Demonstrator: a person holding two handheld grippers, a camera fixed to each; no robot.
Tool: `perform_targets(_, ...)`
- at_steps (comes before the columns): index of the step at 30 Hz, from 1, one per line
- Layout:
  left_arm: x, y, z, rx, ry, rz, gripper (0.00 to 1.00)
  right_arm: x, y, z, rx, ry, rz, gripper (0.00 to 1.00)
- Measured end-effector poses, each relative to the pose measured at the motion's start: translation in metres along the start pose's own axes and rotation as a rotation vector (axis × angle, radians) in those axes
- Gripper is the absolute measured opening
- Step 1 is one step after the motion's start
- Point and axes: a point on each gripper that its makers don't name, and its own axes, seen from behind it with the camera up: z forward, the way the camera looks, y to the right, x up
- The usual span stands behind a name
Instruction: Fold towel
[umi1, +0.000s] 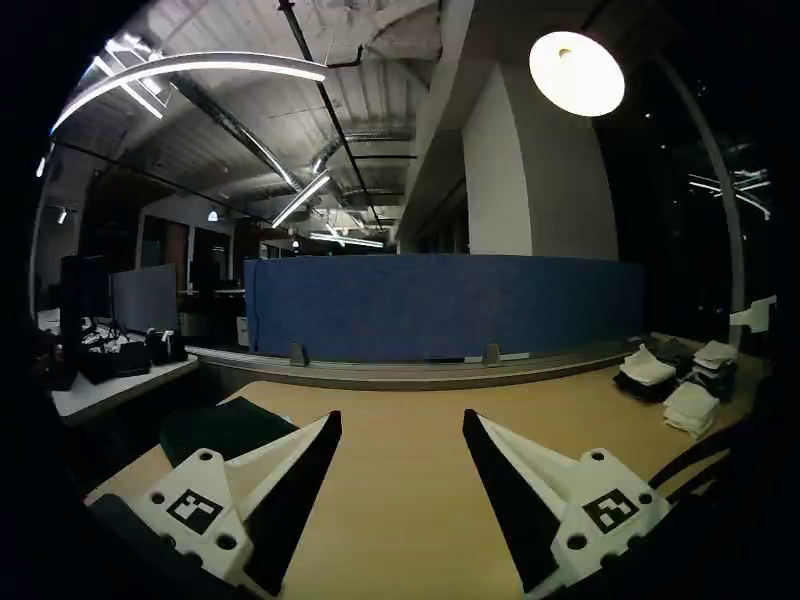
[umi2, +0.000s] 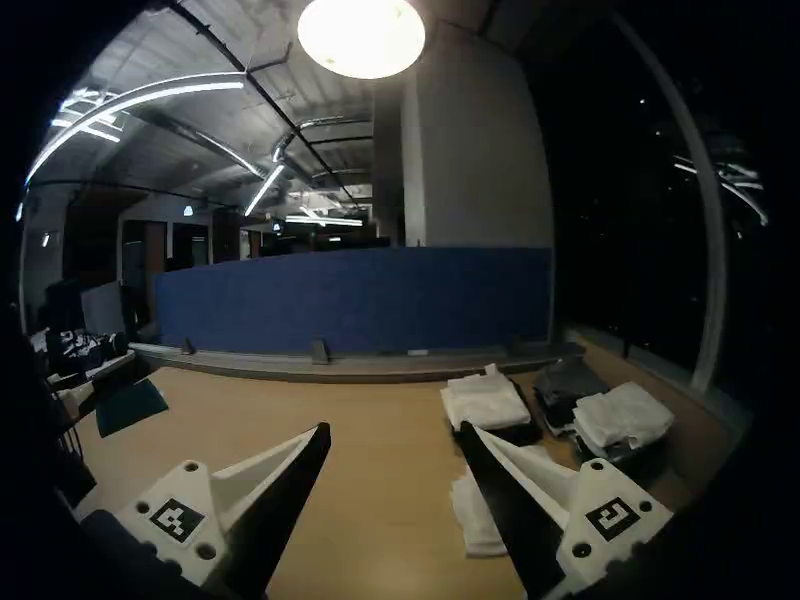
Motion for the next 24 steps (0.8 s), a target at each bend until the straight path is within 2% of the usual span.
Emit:
perform_targets(6, -0.011, -0.014, 0.004, 0.026, 0.026, -0.008, 0.90, 0.000, -0.004, 0.005, -0.013, -0.004, -0.007, 1.00)
perform_targets(9, -0.017, -0.017, 0.009, 0.033, 0.036, -0.010, 0.90, 0.002, -0.006, 0.009, -0.017, -0.002, -0.008, 1.00)
perform_targets(15, -0.036, -0.017, 0.016, 0.041, 0.045, 0.002, 0.90, 0.004, -0.011, 0.021, -0.023, 0.012, -0.036, 1.00)
perform_targets(24, -0.068, -0.009, 0.019, 0.039, 0.033, -0.026, 0.90, -0.002, -0.019, 0.034, -0.009, 0.022, -0.064, 1.00)
